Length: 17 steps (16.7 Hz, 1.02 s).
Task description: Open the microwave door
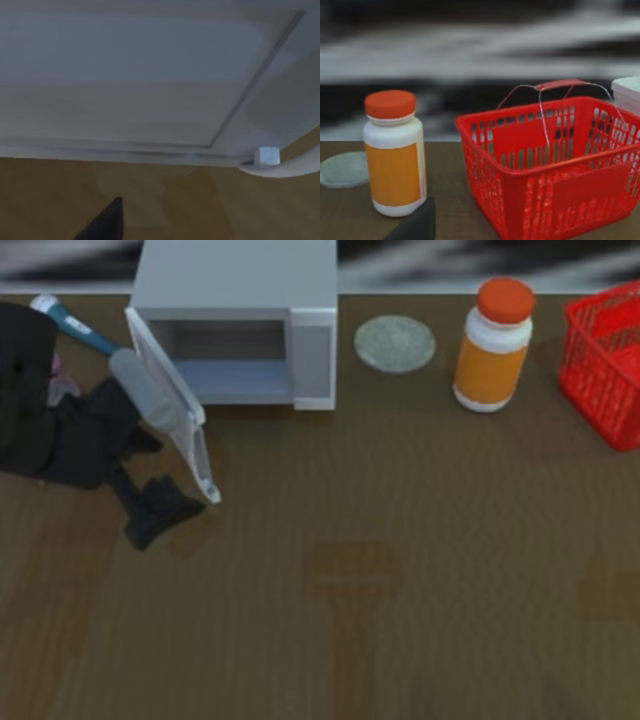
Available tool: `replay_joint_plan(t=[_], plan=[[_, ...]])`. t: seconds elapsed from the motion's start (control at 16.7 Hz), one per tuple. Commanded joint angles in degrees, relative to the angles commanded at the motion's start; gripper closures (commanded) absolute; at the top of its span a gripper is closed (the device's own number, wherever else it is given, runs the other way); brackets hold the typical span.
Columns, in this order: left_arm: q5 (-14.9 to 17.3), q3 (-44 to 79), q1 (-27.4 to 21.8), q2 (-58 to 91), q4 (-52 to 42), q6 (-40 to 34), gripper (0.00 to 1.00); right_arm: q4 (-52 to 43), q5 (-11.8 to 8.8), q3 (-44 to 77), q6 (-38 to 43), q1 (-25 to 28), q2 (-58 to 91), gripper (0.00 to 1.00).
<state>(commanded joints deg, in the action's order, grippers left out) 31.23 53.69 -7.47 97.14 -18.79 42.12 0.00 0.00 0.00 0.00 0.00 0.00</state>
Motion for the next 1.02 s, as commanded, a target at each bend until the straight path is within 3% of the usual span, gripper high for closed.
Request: replay_joint_plan(t=[0.54,1.02], plan=[[-0.68,-3.06,0.03,-14.95,-11.00,-1.32,0.00,0.00,0.00,0.00,0.00,0.00,0.00,0.00],[-1.39,-1.24,-0.42,-14.12,-13.41,-3.23,0.00,0.00,0.00,0.00,0.00,0.00,0.00,0.00]])
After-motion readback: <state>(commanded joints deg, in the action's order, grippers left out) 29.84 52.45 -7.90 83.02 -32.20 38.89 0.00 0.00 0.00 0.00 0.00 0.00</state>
